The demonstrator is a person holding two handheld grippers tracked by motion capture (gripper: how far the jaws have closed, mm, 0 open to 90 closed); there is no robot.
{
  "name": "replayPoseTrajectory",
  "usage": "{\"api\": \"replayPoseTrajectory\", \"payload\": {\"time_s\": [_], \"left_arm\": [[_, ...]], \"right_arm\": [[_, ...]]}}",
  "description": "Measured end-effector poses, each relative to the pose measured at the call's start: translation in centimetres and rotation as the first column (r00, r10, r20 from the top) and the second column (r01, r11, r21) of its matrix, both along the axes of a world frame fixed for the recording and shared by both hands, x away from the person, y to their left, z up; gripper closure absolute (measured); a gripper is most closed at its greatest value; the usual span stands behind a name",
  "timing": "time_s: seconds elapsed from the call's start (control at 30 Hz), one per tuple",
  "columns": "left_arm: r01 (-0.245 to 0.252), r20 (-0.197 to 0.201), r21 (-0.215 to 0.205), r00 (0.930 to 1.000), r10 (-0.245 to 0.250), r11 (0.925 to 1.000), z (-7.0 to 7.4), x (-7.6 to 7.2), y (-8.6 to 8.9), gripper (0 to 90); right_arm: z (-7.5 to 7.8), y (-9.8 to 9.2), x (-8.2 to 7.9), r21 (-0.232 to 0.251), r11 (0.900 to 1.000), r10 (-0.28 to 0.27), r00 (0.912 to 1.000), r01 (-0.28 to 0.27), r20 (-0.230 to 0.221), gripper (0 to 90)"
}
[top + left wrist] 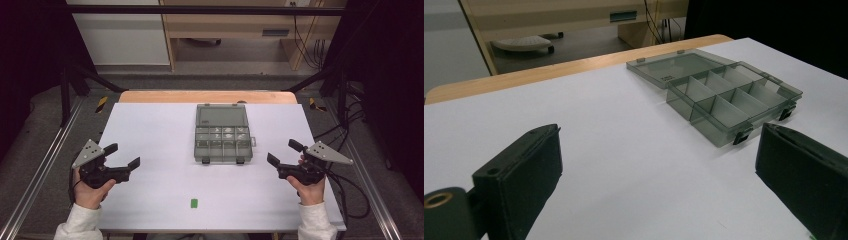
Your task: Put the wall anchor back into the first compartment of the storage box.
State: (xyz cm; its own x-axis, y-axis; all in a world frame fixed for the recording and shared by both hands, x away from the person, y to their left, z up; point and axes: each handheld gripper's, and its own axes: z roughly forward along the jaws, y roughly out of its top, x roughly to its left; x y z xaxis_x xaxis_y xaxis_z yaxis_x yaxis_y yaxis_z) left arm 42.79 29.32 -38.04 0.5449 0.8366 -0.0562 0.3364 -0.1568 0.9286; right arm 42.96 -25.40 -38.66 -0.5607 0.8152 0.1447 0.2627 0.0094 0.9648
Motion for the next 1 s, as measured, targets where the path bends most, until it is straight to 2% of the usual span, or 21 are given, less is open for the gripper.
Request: {"api": "replayPoseTrajectory", "payload": {"time_s": [0.3,0.53,0.83,1.0], "left_arm": [[0.025,-0.02,0.027,0.9995,-0.024,0.9993,-0.6,0.0,-1.3,4.5],[0.047,-0.045,0.044,0.9979,-0.045,0.9979,-1.2,0.0,-2.8,4.6],[0.098,-0.085,0.09,0.9923,-0.09,0.9911,-2.6,-0.4,-5.8,4.6],[0.11,-0.111,0.113,0.989,-0.098,0.9875,-3.3,-0.6,-6.9,4.8]], "right_arm": [[0.0,0.2,0.0,0.003,1.0,0.001,1.0,-0.001,0.0,4.7],[-0.2,0.6,0.1,-0.014,1.0,0.01,1.0,-0.01,-0.001,4.8],[-0.4,0.9,0.1,-0.019,1.0,0.016,0.9998,-0.016,-0.011,4.8],[-0.4,1.0,0.1,-0.024,1.0,0.016,0.9998,-0.016,-0.015,4.8]]}}
